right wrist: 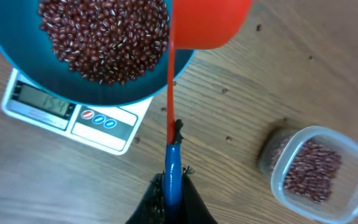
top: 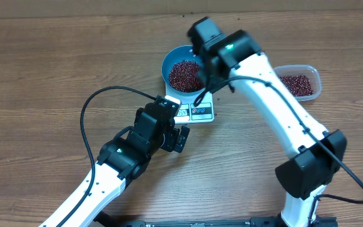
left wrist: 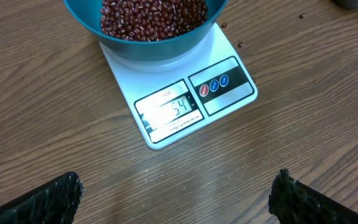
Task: Scoop item into bowl and weigh 150g on scale
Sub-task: 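Tip the scoop with right gripper, pouring beans into the bowl, then move the red scoop with right gripper back to the tub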
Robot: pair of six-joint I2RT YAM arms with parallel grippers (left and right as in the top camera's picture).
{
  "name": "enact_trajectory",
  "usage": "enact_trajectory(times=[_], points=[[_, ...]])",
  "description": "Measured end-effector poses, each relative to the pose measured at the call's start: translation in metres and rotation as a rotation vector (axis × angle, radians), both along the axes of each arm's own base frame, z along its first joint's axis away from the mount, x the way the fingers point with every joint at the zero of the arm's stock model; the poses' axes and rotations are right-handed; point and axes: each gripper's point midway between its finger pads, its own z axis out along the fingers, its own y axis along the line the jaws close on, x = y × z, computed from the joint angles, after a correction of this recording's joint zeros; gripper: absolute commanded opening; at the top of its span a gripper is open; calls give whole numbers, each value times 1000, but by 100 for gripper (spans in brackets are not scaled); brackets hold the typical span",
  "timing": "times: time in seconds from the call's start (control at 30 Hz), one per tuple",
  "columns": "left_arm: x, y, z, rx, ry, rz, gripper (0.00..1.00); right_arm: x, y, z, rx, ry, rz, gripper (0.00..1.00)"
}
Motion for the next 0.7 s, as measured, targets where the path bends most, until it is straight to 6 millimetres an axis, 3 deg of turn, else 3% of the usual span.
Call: enact_trajectory(times=[0.17,0.37,0.7], points=[[0,0,0,0,0,0,100,4,-31,28,169,3,-40,4],[0,0,0,0,0,0,100,0,-96,62,289,-24,-176,4],[0,0,0,0,0,0,100,-11,-184,61,326,17,-408,4]])
